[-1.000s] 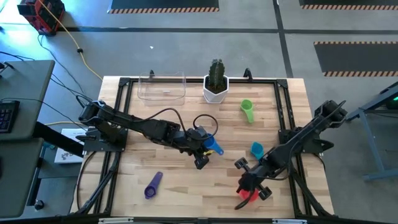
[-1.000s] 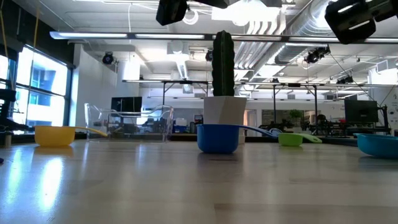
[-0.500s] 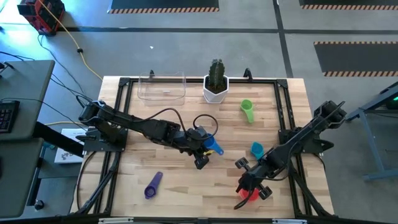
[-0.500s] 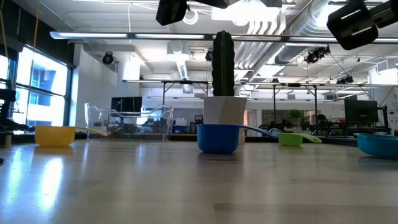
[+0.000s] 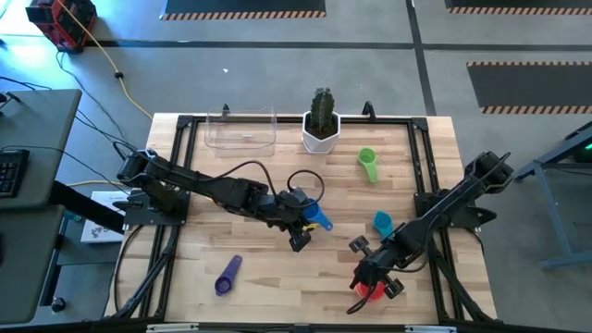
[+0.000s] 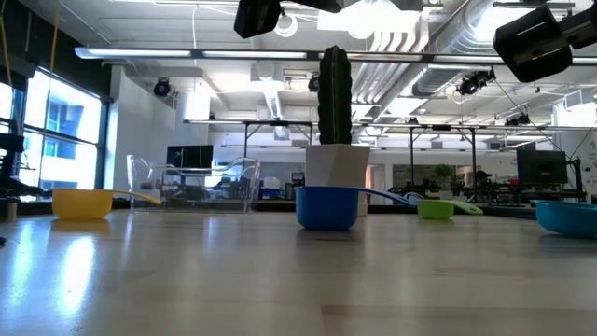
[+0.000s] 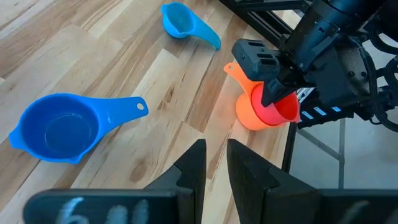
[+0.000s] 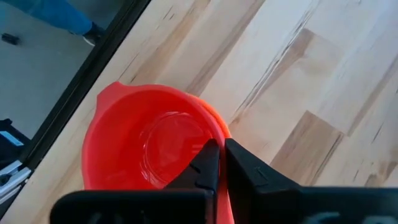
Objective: Nest measuring cups in basket
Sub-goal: Stack the red measuring cup on top of the orange measuring cup
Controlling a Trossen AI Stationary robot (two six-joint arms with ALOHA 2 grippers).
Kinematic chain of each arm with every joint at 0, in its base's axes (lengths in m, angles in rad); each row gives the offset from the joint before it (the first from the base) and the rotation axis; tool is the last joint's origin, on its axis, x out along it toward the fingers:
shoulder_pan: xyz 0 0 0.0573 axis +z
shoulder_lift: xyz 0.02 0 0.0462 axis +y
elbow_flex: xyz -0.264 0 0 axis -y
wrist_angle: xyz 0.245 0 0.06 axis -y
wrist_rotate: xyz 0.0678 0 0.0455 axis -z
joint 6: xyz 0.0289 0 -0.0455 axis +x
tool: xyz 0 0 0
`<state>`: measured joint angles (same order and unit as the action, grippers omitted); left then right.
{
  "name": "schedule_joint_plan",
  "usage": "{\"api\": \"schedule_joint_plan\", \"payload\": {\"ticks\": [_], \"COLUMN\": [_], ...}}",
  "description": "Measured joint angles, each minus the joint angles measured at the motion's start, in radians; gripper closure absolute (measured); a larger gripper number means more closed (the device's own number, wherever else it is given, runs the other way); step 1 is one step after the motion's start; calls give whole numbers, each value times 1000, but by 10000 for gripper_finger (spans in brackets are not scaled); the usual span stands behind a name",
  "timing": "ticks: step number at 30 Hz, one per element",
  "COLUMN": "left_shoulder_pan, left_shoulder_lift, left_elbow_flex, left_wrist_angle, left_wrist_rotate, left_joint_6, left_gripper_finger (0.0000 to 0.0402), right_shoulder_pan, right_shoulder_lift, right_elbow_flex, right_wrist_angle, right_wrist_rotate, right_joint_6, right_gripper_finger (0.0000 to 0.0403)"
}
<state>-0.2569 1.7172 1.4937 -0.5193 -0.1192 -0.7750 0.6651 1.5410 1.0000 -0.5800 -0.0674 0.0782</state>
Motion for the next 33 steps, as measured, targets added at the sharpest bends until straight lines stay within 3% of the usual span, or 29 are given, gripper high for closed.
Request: {"api": "schedule_joint_plan", "payload": {"ticks": [10,20,25,33], "left_shoulder_pan": [0,-6,-30,-76], "left_shoulder_lift": [0,0,0,0], "left_elbow_flex": [0,0,0,0], "left_wrist_angle": [0,-20,-160,-444], "left_wrist_rotate": [0,-13,-91,-100], "left_joint_6": [0,18,13,-44], "left_gripper_finger": [346,346,346,346], "right_shoulder_pan": [0,-4,-4,-31], "right_shoulder_lift": [0,-1,-1,-2], "right_elbow_flex": [0,0,0,0], "right_wrist_angle": [-1,-2,0,3], "right_wrist_rotate": [13,36,90,168], "right_joint_6": [3,73,117,288], "right_gripper_finger": [332,325,325,325]}}
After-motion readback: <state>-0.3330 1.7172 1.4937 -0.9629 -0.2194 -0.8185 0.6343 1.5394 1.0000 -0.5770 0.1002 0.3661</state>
